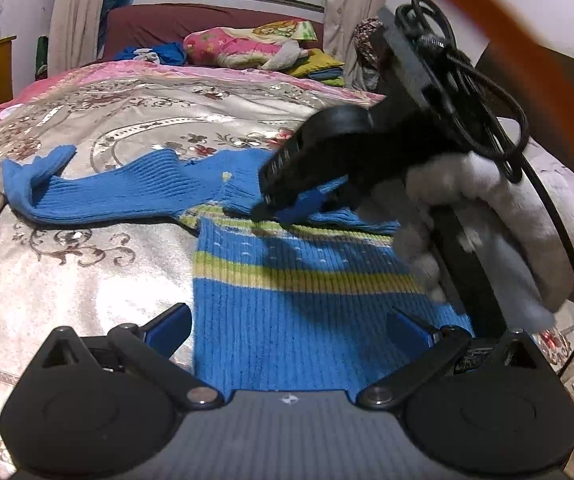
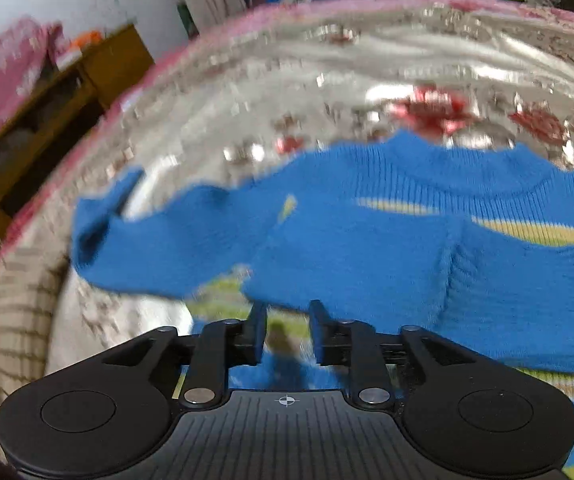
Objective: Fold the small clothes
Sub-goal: 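Lift the sleeve with the right tool and lay it across the sweater body, then grasp the other sleeve cuff with the right tool and fold it across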
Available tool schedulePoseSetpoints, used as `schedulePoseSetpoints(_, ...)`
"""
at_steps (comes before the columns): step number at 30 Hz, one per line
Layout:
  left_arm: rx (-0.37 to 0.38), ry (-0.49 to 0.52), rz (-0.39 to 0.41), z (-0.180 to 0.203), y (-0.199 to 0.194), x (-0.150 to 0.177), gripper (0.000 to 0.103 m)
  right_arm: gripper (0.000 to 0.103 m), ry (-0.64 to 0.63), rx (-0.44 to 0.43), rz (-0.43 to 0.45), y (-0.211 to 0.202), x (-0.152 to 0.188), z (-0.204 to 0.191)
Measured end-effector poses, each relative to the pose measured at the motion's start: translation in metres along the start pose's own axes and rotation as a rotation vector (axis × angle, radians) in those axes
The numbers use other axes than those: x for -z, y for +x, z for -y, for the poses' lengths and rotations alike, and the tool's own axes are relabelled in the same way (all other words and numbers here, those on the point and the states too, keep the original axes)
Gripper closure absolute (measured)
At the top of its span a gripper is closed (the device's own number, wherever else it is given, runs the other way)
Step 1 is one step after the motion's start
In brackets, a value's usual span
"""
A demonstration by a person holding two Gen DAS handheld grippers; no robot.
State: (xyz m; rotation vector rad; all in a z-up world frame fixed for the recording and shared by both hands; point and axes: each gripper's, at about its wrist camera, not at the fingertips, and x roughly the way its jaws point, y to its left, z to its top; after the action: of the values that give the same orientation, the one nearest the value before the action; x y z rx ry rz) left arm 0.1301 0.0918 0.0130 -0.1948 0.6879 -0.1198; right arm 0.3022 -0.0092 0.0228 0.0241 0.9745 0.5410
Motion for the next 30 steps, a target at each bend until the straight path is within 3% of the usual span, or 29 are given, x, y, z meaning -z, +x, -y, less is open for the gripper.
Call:
schedulePoseSetpoints(6,-0.065,-0.008,0.031,-0.011,-0.004,-0.007,0.000,0.077,-0.028,-0.014,0.026,-0.016,0.005,-0.007)
schedulePoseSetpoints(10,-0.094,-0.015,0.030,-0.017,-0.004,-0.009,0.000,0.077,-0.077,0.055,-0.060,-0.002,0.011,-0.011)
schedulePoseSetpoints(12,-0.105,-0.004,0.037,-0.020,-0.005,-0.010,0.000,0.076,-0.082,0.055,-0.052,-0.004,0.013,-0.012)
schedulePoseSetpoints(18,-0.111,-0.035,0.041,-0.034,-0.003,-0.014,0.000,0.076,-0.103,-0.009,-0.014,-0.016,-0.006,-0.037)
schedulePoseSetpoints(30,-0.297,-0.088,0.140,-0.087,-0.013,-0.025,0.000,0.076,-0.151,-0.163,-0.040,0.017,-0.049,-0.119)
